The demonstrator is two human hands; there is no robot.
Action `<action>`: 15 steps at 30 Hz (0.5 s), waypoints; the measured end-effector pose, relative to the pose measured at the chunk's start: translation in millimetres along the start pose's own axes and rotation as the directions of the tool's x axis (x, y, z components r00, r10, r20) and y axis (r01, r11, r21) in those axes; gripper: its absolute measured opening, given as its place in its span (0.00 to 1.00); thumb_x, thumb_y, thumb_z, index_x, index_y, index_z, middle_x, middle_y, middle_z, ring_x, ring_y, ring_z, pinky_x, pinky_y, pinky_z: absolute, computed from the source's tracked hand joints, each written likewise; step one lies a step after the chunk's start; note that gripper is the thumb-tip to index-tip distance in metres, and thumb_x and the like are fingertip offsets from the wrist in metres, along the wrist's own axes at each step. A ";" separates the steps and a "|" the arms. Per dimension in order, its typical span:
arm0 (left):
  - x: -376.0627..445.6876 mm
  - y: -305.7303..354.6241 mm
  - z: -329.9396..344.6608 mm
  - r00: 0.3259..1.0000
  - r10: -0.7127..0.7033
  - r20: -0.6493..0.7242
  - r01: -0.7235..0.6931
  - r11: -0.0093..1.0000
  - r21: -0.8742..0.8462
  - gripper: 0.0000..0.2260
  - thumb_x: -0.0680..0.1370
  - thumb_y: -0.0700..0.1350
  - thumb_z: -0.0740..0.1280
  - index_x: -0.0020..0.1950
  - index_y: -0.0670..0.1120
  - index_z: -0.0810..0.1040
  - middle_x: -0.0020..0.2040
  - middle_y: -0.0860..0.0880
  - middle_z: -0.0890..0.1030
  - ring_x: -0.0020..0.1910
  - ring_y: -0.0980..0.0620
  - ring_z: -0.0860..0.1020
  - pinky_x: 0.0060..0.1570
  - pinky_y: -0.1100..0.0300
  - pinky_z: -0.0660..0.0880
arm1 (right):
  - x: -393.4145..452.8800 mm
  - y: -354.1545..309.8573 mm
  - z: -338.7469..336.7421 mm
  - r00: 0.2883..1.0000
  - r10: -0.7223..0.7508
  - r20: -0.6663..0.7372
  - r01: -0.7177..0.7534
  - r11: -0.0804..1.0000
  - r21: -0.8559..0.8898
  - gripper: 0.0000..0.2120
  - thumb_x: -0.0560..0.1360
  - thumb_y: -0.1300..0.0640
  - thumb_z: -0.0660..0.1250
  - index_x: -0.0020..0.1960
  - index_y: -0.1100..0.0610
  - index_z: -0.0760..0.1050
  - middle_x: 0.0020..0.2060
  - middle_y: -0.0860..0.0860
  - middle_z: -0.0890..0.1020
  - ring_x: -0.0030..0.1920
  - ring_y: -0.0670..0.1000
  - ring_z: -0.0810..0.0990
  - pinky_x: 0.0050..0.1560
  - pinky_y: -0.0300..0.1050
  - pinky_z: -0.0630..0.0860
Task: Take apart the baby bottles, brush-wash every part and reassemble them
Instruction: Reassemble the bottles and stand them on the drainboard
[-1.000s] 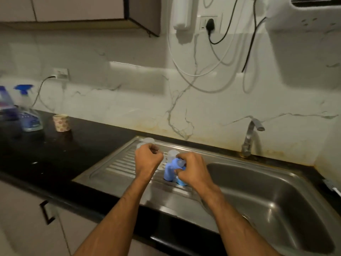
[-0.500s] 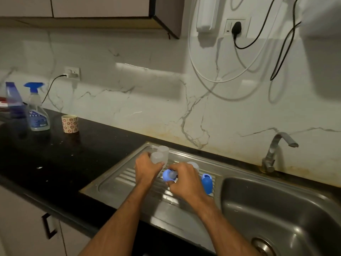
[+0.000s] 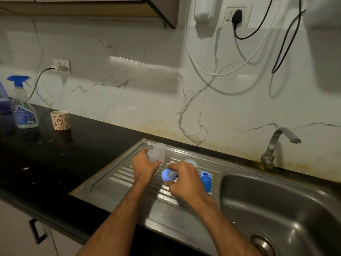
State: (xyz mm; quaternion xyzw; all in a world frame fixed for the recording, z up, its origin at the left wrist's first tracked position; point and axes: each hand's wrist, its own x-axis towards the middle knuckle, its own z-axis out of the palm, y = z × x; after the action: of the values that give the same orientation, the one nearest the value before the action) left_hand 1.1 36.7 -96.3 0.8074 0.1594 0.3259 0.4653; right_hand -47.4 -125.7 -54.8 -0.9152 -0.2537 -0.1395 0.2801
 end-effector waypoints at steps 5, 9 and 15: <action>-6.8 0.9 -12.7 0.999 -0.019 -0.037 0.018 1.000 -0.018 0.23 0.69 0.45 0.81 0.60 0.43 0.79 0.55 0.43 0.83 0.54 0.45 0.81 0.52 0.55 0.79 | -5.1 4.9 -8.0 0.999 -0.024 -0.020 0.025 0.999 0.036 0.11 0.72 0.60 0.76 0.54 0.53 0.83 0.45 0.46 0.83 0.44 0.45 0.80 0.46 0.37 0.77; -18.9 21.9 -32.7 0.997 0.009 -0.079 -0.016 0.995 -0.094 0.24 0.69 0.44 0.80 0.63 0.42 0.78 0.58 0.42 0.83 0.55 0.45 0.81 0.53 0.53 0.80 | -12.8 8.7 -31.3 0.997 -0.034 -0.071 0.040 0.996 0.080 0.13 0.71 0.59 0.77 0.55 0.54 0.84 0.46 0.48 0.85 0.45 0.45 0.81 0.49 0.41 0.81; -61.1 68.8 -47.8 0.989 0.106 -0.101 -0.118 0.985 -0.126 0.24 0.69 0.46 0.81 0.62 0.44 0.79 0.52 0.50 0.80 0.49 0.52 0.79 0.50 0.58 0.78 | -43.5 34.0 -69.4 0.993 -0.012 -0.114 0.021 0.997 0.075 0.11 0.66 0.55 0.78 0.47 0.54 0.83 0.40 0.48 0.85 0.41 0.46 0.82 0.43 0.48 0.83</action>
State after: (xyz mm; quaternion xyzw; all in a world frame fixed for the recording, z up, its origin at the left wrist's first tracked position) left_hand -79.4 -2.2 -43.6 0.7665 0.1137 0.3989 0.4904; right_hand -73.0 -207.3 -31.3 -0.8923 -0.2502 -0.1841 0.3277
